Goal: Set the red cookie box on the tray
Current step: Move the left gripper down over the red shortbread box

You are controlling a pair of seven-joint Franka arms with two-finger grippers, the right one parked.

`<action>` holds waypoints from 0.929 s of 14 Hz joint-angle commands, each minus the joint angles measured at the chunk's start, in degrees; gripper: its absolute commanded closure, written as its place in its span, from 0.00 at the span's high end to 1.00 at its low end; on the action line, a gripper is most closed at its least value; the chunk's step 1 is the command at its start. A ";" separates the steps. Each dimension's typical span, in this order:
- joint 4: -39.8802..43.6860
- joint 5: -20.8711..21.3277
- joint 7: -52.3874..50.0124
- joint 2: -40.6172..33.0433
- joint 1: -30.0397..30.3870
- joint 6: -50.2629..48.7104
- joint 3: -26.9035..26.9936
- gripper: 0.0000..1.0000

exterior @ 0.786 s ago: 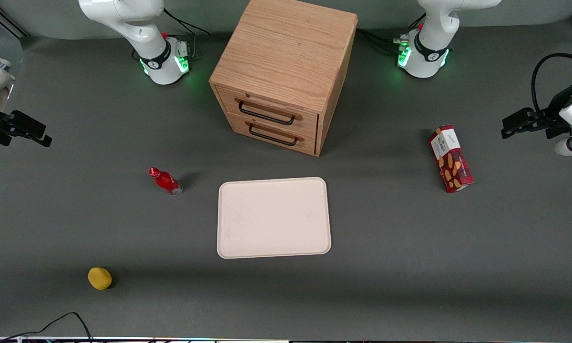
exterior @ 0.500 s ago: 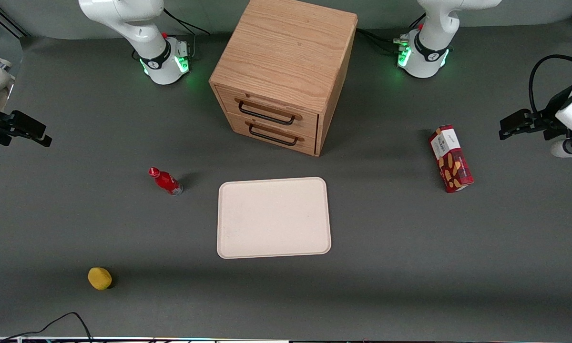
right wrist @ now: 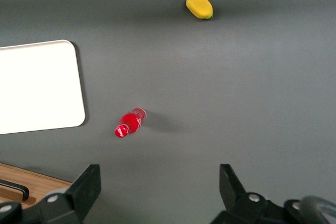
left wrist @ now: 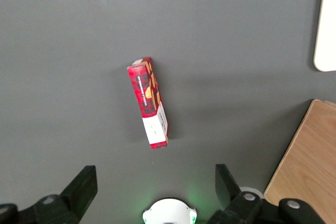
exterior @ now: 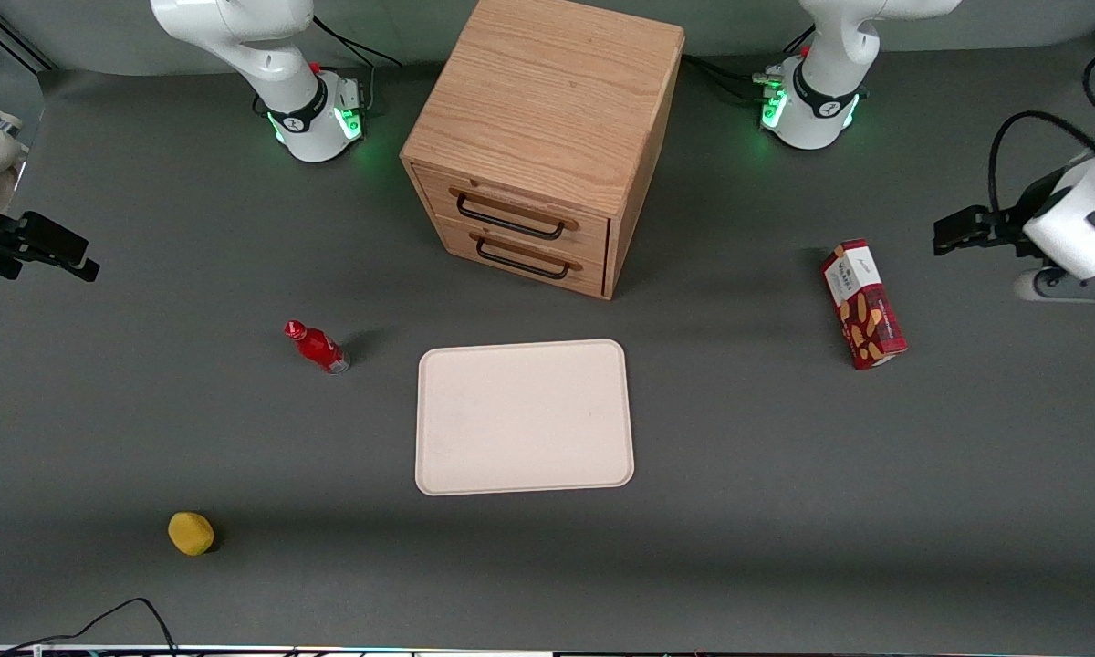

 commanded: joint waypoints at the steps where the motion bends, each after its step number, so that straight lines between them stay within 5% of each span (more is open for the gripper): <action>1: -11.61 0.99 -2.45 -2.00 -0.16 7.96 1.13 1.00; 6: -33.87 1.52 -2.99 -8.24 2.38 27.83 2.44 1.00; 13: -44.61 1.52 -8.17 -3.95 2.04 46.83 3.68 1.00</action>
